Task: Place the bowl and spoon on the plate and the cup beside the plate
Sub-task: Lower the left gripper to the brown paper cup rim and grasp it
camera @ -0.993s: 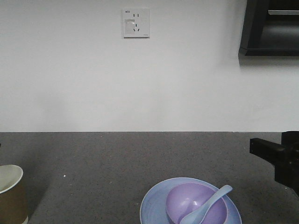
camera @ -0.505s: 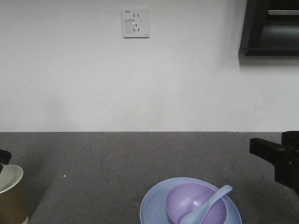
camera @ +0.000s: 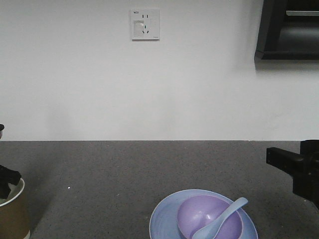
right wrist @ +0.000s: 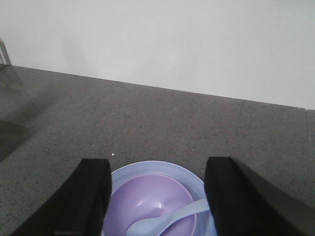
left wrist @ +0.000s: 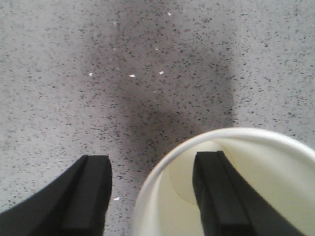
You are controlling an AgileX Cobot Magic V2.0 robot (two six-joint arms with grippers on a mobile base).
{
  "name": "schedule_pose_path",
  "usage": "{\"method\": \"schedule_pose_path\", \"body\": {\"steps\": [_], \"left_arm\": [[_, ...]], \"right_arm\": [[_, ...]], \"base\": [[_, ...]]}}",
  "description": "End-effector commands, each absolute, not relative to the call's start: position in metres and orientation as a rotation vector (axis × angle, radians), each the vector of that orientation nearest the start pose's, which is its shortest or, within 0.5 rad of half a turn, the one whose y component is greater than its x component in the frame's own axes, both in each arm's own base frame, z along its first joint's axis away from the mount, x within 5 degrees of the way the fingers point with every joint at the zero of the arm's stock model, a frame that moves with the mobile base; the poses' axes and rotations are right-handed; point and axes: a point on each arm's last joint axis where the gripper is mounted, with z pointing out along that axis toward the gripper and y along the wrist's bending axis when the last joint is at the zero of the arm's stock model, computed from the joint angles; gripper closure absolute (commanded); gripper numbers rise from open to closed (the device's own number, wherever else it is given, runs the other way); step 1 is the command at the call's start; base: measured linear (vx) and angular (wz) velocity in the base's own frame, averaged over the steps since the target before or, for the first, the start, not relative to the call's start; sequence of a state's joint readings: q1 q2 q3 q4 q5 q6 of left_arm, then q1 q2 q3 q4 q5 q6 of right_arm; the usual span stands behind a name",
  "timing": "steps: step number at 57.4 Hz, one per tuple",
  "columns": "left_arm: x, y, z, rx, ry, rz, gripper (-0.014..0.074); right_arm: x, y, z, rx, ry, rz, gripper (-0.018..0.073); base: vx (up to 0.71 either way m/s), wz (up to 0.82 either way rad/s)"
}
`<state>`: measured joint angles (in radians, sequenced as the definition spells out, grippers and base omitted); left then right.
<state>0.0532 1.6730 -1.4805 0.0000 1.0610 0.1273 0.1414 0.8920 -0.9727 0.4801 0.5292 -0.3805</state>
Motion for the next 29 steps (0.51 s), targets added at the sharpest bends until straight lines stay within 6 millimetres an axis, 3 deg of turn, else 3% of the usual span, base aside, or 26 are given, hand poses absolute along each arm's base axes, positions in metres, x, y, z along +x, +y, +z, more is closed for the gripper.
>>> {"method": "schedule_pose_path", "body": {"steps": [1,21,29], "left_arm": [[0.3496,0.0175,0.3397,0.094,2.626,0.044,0.0233],[0.3485,0.0174,0.3391,0.091,2.64,0.042,0.06],[0.3445,0.0172,0.3454,0.057,2.623,0.035,0.0603]], "right_arm": [[0.1736,0.0435,0.421,-0.22,1.766,0.334,0.0083],[0.1736,0.0435,0.421,-0.22,1.766,0.334,0.0083],[0.1736,0.0435,0.421,-0.22,1.766,0.334,0.0083]], "base": [[0.0,0.0],[0.0,0.0],[0.0,0.0]]}}
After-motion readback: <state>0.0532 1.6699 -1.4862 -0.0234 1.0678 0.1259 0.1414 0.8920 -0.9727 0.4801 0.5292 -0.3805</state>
